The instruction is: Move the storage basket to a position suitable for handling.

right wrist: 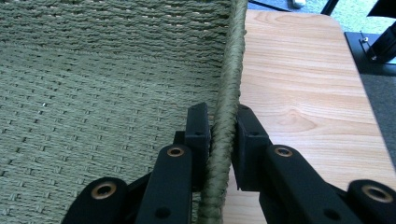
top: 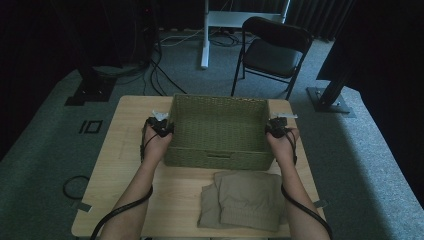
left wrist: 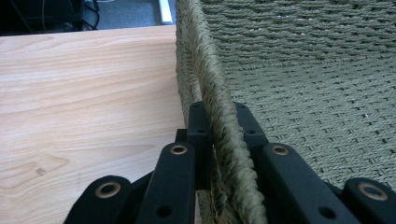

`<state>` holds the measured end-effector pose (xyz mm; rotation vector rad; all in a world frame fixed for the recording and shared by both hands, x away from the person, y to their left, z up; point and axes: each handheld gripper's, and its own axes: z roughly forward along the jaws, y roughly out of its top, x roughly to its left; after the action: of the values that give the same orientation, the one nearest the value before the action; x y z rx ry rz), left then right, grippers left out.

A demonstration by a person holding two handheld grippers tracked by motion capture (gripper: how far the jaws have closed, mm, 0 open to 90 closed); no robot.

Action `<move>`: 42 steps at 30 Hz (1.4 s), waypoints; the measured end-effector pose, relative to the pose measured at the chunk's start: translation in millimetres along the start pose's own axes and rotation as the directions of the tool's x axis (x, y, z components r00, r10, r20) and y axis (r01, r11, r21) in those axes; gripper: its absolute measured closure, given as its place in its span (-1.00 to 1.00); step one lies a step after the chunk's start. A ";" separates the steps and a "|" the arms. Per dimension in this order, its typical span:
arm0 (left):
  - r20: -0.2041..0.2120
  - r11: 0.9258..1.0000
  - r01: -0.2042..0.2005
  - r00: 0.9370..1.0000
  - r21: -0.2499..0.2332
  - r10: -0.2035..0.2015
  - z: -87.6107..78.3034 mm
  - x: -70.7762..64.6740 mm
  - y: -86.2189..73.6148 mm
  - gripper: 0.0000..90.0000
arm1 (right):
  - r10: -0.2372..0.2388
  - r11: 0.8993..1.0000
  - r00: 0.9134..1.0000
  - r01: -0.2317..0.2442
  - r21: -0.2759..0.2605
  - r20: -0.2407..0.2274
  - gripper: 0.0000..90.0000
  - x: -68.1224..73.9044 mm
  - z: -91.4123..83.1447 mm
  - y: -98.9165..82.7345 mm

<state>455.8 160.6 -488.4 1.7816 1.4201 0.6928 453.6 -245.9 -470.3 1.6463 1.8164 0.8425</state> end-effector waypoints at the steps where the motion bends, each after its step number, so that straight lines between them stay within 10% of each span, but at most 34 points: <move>1: 0.000 1.000 -0.001 1.000 0.000 0.001 1.2 -4.4 0.7 0.82 | -0.001 1.000 1.000 0.001 0.001 0.004 0.74 -3.9 -0.6 -0.4; 42: 0.019 0.999 -0.005 1.000 0.032 0.005 26.3 -85.0 18.8 0.83 | -0.016 1.000 0.999 0.015 0.026 0.034 0.74 -88.9 -3.5 1.7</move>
<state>466.7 70.3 -485.4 1.8128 1.4220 0.6574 461.5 -334.6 -468.2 1.6504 1.8219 0.7831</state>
